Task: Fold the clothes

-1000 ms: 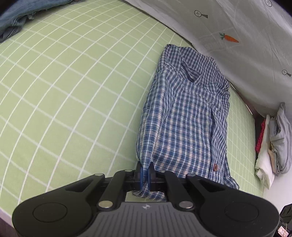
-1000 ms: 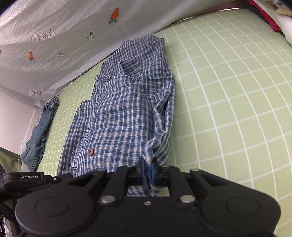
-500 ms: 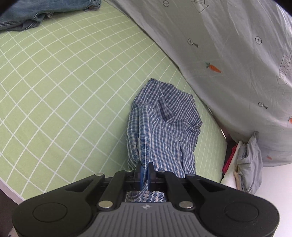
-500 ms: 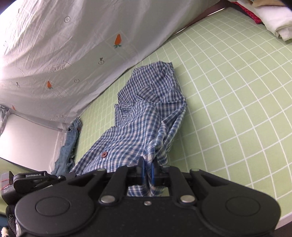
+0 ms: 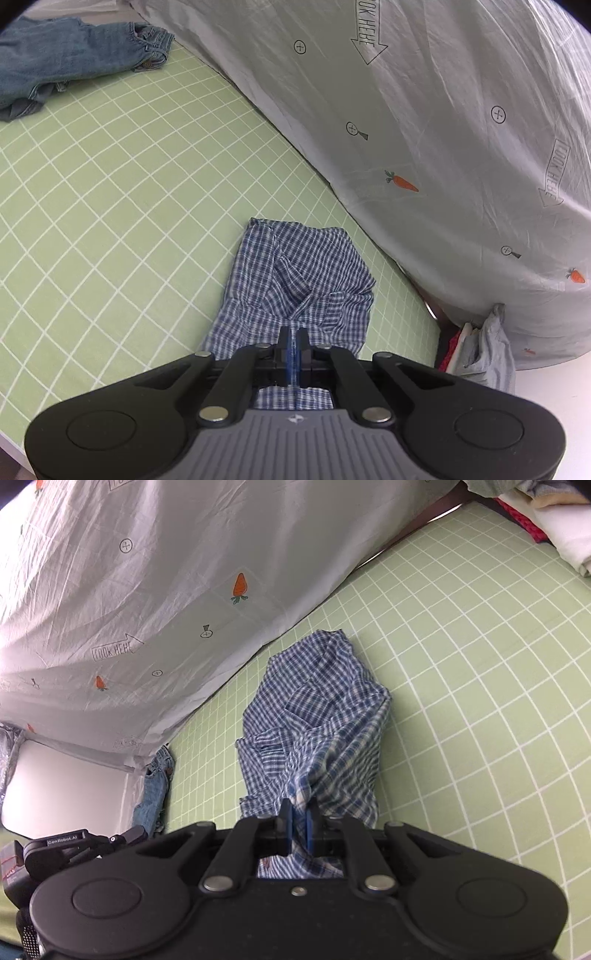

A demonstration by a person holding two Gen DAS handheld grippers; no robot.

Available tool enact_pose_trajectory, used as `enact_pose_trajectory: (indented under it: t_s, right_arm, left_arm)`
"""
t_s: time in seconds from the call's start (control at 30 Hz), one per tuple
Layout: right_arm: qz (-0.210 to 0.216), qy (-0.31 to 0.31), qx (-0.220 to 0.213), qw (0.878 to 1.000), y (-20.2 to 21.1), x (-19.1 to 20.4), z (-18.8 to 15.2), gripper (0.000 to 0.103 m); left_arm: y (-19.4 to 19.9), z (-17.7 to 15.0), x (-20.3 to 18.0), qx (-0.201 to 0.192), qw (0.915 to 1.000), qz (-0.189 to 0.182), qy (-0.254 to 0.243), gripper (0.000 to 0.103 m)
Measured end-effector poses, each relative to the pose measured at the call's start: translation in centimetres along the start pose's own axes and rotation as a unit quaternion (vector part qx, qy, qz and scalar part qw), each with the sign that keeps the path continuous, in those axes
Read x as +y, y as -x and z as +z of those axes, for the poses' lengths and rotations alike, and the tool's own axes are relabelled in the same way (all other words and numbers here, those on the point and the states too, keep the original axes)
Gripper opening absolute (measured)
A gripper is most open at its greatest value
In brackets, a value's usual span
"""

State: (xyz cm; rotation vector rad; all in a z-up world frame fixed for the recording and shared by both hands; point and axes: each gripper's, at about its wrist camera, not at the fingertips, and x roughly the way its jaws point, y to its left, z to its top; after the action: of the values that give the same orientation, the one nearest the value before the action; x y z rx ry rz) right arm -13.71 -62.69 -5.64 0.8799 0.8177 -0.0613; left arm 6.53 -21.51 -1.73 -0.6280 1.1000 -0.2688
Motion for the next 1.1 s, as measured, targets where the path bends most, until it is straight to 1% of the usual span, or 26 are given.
enact_pose_trajectory:
  t_s: [0.03,0.07,0.13,0.2,0.3,0.37,0.47,0.5,0.53,0.57,0.6,0.63,0.77,0.9,1.03,1.07,1.1]
  right_arm:
    - [-0.007,0.009,-0.001,1.0,-0.1,0.1,0.1,0.007]
    - [-0.011,0.013,-0.001,1.0,-0.3,-0.1,0.1,0.007]
    - [-0.021,0.012,0.001,1.0,-0.5,-0.7,-0.1,0.007]
    - [-0.035,0.005,0.004,0.999,-0.7,-1.6,-0.3,0.008]
    - [-0.058,-0.004,0.009,0.998,-1.0,-3.2,-0.6,0.008]
    - [-0.075,-0.008,0.014,0.997,-1.1,-4.3,-0.8,0.009]
    - [-0.106,-0.006,0.026,0.994,-1.4,-5.9,-1.2,0.02]
    - [-0.116,-0.003,0.03,0.993,-1.5,-6.5,-1.3,0.032]
    - [-0.127,-0.001,0.029,0.991,-1.5,-6.9,-1.4,0.051]
    - [-0.132,-0.002,0.027,0.991,-1.5,-7.3,-1.6,0.06]
    - [-0.136,-0.003,0.025,0.99,-1.5,-7.8,-1.8,0.074]
    - [-0.141,-0.004,0.023,0.99,-1.5,-8.2,-2.1,0.078]
    - [-0.153,-0.022,0.032,0.988,-2.1,-10.3,-2.5,0.083]
    - [-0.118,-0.063,0.032,0.991,-2.2,-12.0,-2.7,0.084]
    - [-0.105,-0.073,0.033,0.991,-2.5,-12.5,-2.7,0.084]
    - [-0.103,-0.075,0.034,0.991,-2.6,-12.5,-2.7,0.084]
    - [-0.101,-0.076,0.035,0.991,-2.6,-12.5,-2.7,0.084]
  left_arm:
    - [-0.5,-0.2,0.3,0.003,0.9999,0.014,-0.006,0.019]
    - [-1.1,-0.5,0.8,0.009,0.9995,0.029,-0.007,0.027]
    - [-2.4,-1.5,2.2,0.026,0.998,0.059,0.002,0.027]
    - [-3.7,-2.5,3.4,0.047,0.9959,0.076,0.012,0.028]
    - [-5.3,-4.6,4.9,0.082,0.9921,0.093,0.018,0.035]
    - [-6.1,-6.1,5.2,0.095,0.99,0.104,0.006,0.042]
    - [-7.0,-8.2,5.6,0.115,0.9864,0.117,-0.008,0.051]
    - [-7.3,-8.9,5.7,0.121,0.9851,0.121,-0.012,0.052]
    - [-7.4,-9.5,5.9,0.127,0.9842,0.123,-0.011,0.057]
    - [-7.6,-10.2,6.2,0.133,0.9834,0.124,-0.009,0.064]
    - [-7.7,-10.8,6.4,0.134,0.9832,0.124,-0.006,0.067]
    - [-7.8,-11.3,6.5,0.134,0.9831,0.125,-0.002,0.069]
    - [-7.9,-13.3,6.8,0.138,0.9821,0.128,-0.007,0.07]
    - [-8.0,-14.8,6.8,0.14,0.9839,0.11,-0.006,0.072]
    - [-8.4,-15.7,7.0,0.14,0.9851,0.098,0.014,0.072]
    - [-8.4,-15.9,7.0,0.136,0.9857,0.098,0.018,0.075]
    - [-8.5,-16.0,7.0,0.133,0.9863,0.097,0.017,0.075]
